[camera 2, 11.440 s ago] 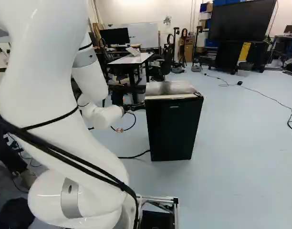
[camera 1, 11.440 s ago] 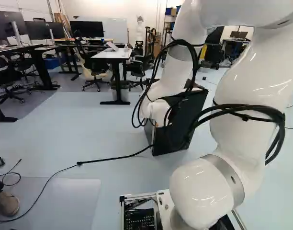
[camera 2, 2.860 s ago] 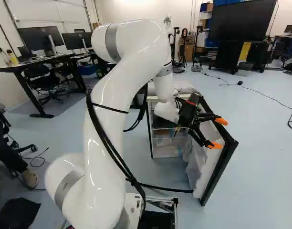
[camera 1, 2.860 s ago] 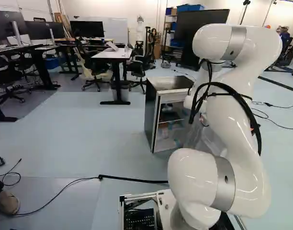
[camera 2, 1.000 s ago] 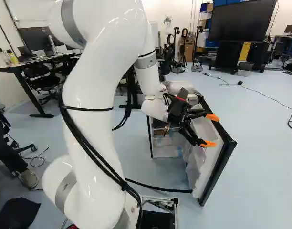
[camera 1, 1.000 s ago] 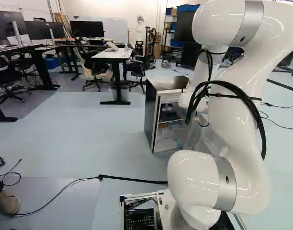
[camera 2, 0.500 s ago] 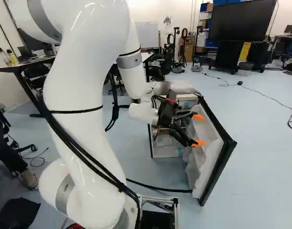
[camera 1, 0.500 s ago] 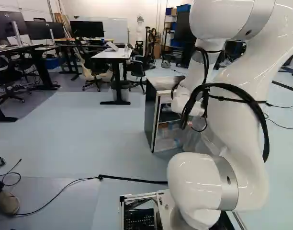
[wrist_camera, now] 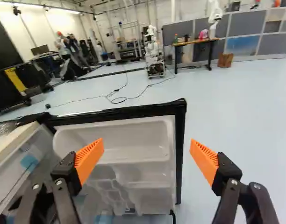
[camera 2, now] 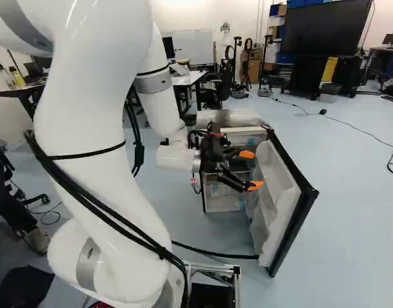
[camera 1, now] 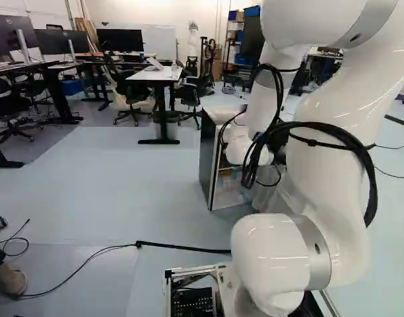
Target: Open the fridge door
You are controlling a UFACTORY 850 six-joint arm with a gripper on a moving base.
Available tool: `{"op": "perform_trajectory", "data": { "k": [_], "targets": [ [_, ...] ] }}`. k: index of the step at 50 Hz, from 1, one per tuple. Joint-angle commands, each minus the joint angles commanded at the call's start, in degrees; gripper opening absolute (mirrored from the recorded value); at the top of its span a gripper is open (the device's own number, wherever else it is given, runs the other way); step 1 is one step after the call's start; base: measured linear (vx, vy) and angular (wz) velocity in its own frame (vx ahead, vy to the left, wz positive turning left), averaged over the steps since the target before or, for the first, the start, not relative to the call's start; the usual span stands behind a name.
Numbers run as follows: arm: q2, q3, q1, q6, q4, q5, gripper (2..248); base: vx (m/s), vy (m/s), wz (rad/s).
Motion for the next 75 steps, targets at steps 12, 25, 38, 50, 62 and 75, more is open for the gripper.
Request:
{"op": "perform_trajectory", "data": {
  "k": [12, 25, 38, 50, 62, 75],
  "targets": [
    [2.03, 2.67, 3.36, 0.0, -6.25, -0.66, 247, 0.0, 0.0, 0.0],
    [2.47, 3.23, 4.15, 0.0, -11.42, -1.42, 247, 0.0, 0.0, 0.0],
    [2.55, 3.29, 4.17, 0.0, -11.9, -1.52, 247, 0.0, 0.0, 0.0],
    [2.98, 3.53, 4.19, 0.0, -12.88, -1.87, 247, 0.0, 0.0, 0.0],
    [3.83, 3.99, 4.22, 0.0, -14.82, -2.57, 247, 0.0, 0.0, 0.0],
    [5.18, 4.74, 4.26, 0.0, -17.94, -3.68, 247, 0.0, 0.0, 0.0]
  ]
}}
